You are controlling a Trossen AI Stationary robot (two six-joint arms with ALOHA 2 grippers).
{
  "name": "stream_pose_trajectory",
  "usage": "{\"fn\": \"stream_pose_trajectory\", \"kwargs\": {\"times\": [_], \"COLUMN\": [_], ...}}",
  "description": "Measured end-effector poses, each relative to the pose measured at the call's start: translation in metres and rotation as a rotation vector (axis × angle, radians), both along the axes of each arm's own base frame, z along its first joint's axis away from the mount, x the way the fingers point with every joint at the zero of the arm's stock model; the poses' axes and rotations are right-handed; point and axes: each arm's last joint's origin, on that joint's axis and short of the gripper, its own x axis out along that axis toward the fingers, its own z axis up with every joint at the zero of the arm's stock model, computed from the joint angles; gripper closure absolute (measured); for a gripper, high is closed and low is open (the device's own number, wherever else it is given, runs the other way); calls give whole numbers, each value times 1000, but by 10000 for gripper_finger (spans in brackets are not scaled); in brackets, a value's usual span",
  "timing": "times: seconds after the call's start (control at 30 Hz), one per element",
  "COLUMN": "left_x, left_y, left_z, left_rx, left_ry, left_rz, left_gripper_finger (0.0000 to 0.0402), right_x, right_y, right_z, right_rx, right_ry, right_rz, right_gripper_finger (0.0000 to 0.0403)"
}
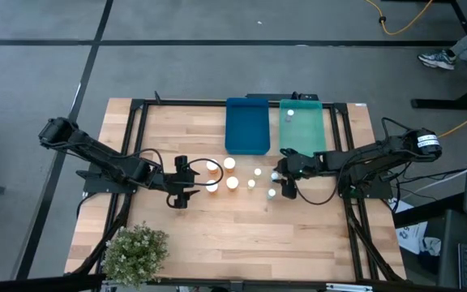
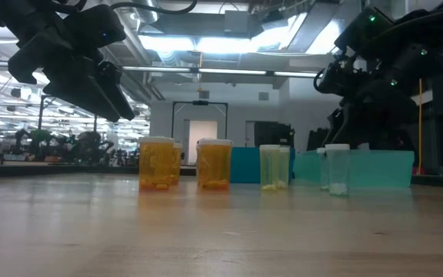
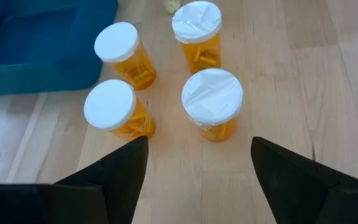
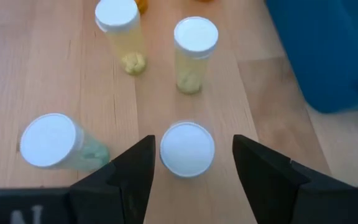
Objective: Pick and place medicine bottles into bin by pill shape (circle, oval)
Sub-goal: Put the blue pill bottle into the green transparent bin
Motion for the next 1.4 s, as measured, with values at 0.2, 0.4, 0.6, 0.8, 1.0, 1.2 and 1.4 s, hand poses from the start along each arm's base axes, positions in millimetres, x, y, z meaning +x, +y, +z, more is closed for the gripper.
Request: {"fn": "stream_pose_trajectory", "kwargs": {"times": [0.2, 0.4, 0.6, 0.8, 1.0, 1.2, 1.4], "left_x": [0, 0, 0, 0, 0, 0, 0], "left_y": [0, 0, 0, 0, 0, 0, 0], "left_z": [0, 0, 0, 0, 0, 0, 0], "left_rx": [0, 0, 0, 0, 0, 0, 0], "left_ry": [0, 0, 0, 0, 0, 0, 0], "left_rz": [0, 0, 0, 0, 0, 0, 0], "left_gripper_finger": [124, 124, 124, 124, 124, 124, 124], "right_x": [0, 0, 0, 5, 16, 19, 26], "right_y": [0, 0, -2, -4, -7, -12, -14], "right_z": [0, 0, 0, 8, 33, 64, 102], "right_rx": [4, 12, 14, -43, -119, -241, -293], "right_ry": [0, -1, -6, -23, -4, 77, 80], "right_rz": [-4, -14, -68, -126, -235, -386, -437], "right_gripper_finger": [200, 262, 290, 290, 290, 290, 290]}}
